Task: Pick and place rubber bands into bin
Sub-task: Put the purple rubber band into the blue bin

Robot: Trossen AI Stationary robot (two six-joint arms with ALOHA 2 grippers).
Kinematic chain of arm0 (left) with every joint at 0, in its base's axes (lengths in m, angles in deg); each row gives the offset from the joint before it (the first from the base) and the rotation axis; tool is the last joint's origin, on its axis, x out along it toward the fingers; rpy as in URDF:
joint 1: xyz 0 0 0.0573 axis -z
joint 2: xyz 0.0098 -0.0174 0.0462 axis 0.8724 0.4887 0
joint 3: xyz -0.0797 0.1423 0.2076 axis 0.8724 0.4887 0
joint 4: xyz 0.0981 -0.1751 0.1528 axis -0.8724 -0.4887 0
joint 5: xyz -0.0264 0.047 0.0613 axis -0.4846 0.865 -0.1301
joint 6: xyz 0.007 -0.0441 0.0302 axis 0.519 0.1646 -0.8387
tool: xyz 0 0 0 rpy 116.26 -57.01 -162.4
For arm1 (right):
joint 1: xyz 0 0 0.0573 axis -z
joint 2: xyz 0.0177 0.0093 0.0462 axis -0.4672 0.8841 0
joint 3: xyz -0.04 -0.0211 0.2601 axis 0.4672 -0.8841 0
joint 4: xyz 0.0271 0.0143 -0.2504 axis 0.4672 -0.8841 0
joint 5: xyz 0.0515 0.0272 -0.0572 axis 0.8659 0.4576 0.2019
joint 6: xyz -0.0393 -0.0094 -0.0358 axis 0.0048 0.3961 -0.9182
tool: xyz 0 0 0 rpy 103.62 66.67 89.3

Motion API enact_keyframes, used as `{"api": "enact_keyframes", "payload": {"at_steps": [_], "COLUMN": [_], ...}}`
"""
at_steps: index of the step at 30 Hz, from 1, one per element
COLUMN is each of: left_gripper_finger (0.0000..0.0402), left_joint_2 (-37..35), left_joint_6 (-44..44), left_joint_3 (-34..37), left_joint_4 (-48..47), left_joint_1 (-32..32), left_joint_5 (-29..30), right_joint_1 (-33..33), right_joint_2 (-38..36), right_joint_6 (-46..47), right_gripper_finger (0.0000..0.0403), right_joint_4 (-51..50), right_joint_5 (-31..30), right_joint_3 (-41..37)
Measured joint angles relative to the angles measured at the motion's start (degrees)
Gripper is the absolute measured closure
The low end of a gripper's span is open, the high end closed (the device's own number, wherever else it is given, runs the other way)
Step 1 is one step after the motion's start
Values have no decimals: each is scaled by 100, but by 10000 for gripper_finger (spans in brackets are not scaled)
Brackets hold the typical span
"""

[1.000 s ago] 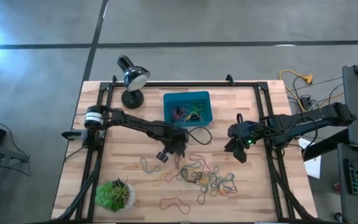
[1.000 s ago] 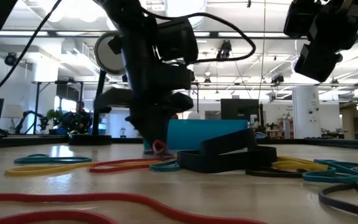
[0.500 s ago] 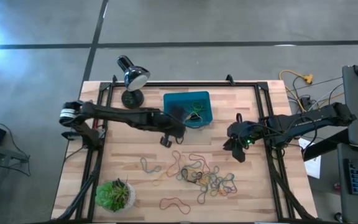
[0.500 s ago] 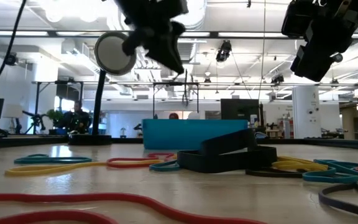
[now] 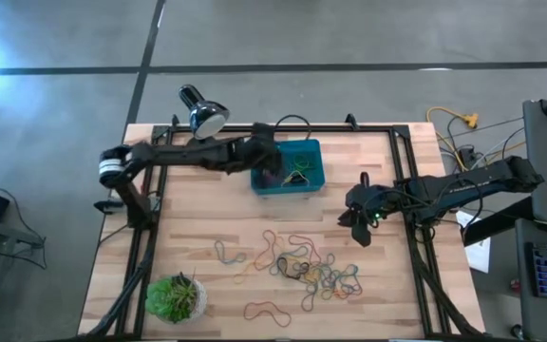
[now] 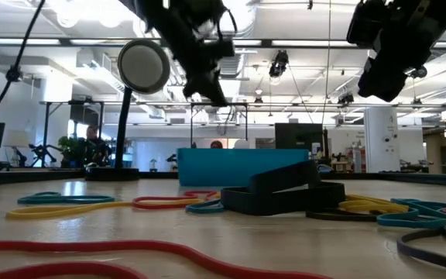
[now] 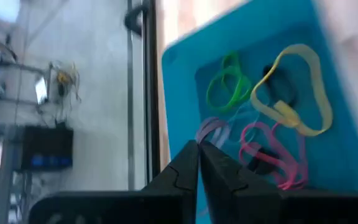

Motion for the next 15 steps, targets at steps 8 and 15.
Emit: {"api": "enact_keyframes", "payload": {"at_steps": [8,15], "left_gripper_finger": [401,382], "left_joint_2": [606,725], "left_joint_6": [765,1349], "left_joint_3": [-22,-20], "left_joint_4": [178,99], "left_joint_1": [-633,-851], "left_joint_5": [-25,-845], "right_joint_1": [-148,-410], "right_joint_2": [430,1475], "right_joint_6": [-345,-560], "right_gripper_finger": [319,279], "right_joint_4": [1107,2352], "right_joint_5": [68,830], "right_joint_3": [-72,-66]}}
